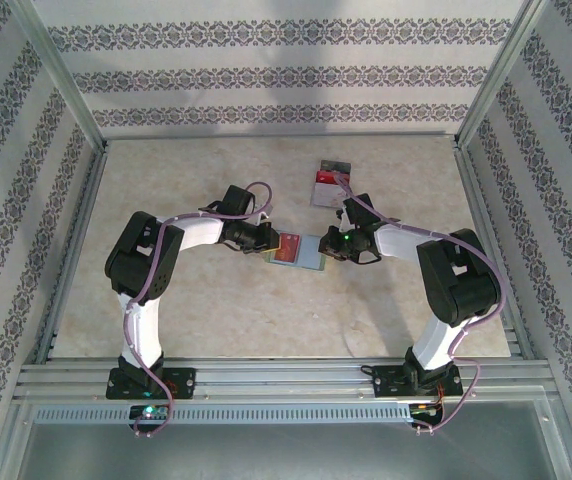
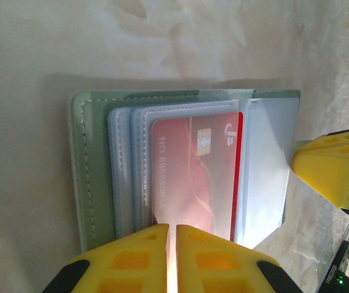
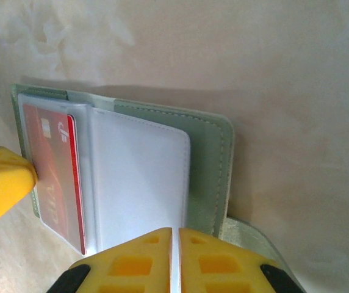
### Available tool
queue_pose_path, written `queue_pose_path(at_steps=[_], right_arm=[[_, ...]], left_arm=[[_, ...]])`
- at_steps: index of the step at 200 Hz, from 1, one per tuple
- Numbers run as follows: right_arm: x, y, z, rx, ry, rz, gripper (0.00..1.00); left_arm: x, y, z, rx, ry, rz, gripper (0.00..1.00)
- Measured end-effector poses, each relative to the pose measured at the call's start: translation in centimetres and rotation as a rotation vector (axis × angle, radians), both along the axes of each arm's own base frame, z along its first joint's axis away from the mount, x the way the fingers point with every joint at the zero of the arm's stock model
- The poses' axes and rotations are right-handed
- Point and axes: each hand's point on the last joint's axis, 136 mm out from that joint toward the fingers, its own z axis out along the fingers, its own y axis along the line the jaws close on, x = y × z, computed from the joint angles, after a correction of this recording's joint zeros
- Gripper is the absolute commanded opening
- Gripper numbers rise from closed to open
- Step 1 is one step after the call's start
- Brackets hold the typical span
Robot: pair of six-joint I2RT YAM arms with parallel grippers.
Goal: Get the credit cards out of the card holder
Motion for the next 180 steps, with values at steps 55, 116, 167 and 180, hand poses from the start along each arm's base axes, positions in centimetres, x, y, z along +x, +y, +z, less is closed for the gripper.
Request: queue_pose_path(at_steps=[55, 116, 167, 180], right_arm=[[0.5, -0.5, 1.5, -0.015, -0.01, 0.01, 0.16], [1.7, 0.8, 8.8, 0.062, -0.163, 0.035, 0.25], [1.1, 5.9, 8.8, 0.198, -0.145, 0.115, 0.29], [1.1, 6.7, 7.7, 0.209, -0.115, 0.117, 0.29]], left_arm=[[0.0, -0.1, -0.1, -0.01, -0.004, 0.005, 0.12], [0.0, -0.1, -0.1, -0.016, -0.002, 0.009, 0.12], [0.0, 0.0, -0.1, -0.015, -0.001, 0.01, 0.12], [0.0, -0.1, -0.1, -0.016, -0.001, 0.01, 0.11]])
